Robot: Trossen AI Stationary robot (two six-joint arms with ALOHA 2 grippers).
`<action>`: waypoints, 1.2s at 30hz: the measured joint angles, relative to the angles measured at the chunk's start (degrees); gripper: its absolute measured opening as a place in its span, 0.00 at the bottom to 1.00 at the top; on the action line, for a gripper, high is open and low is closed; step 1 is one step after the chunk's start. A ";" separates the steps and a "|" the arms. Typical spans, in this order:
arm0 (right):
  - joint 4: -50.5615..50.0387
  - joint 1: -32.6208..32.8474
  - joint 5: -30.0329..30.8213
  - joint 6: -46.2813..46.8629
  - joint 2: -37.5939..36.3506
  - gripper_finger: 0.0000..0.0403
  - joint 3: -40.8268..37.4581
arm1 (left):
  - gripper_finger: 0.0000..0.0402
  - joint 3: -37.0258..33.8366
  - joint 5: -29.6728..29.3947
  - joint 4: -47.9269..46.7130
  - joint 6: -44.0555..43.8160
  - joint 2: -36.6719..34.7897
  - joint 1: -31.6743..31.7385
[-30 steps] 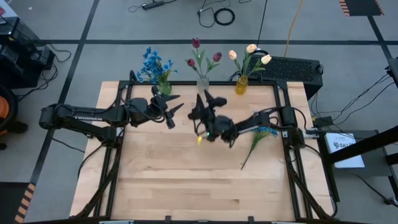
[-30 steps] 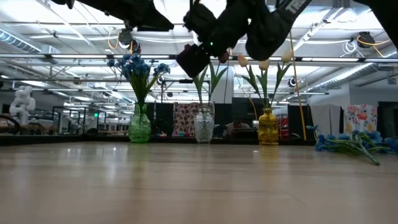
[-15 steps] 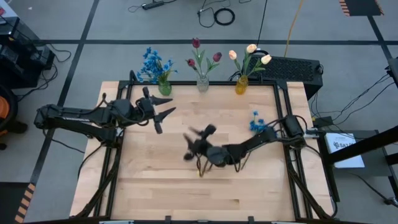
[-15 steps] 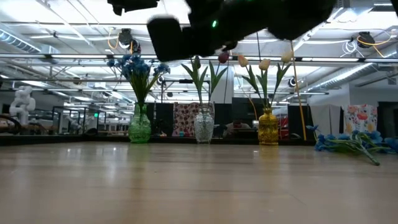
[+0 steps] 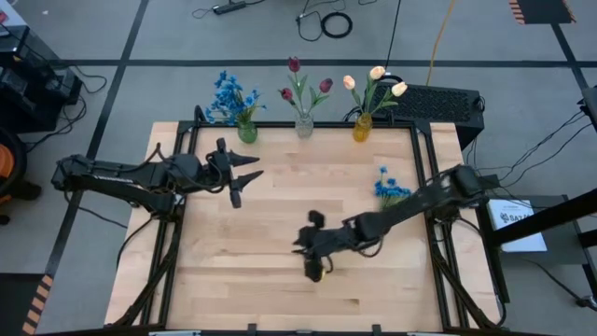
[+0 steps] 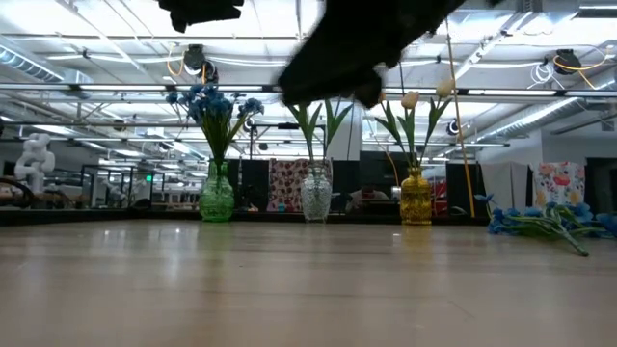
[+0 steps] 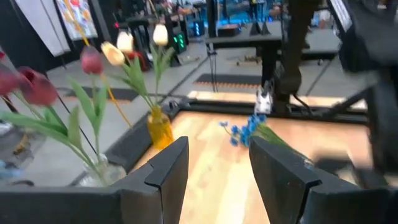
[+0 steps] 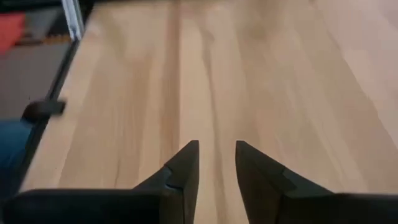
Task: Sort flowers into vase by color
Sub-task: Put the blue flowers into the green flower vase
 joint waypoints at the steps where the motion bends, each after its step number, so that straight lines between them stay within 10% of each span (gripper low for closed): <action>1: -5.26 0.13 -0.42 2.01 -2.61 0.23 0.00 | 0.44 0.00 0.00 -1.01 -0.77 0.00 -0.36; 10: -47.52 5.08 11.42 42.35 -23.95 0.24 0.13 | 0.44 0.00 0.03 -4.84 -6.27 1.52 -3.92; 18: -74.65 12.87 8.04 83.02 -23.76 0.32 0.10 | 0.44 0.00 0.09 -4.72 -7.47 5.28 -5.10; 36: -70.14 13.11 4.29 99.44 -2.56 0.56 0.04 | 0.44 -0.04 0.61 -4.59 -13.32 10.80 -10.19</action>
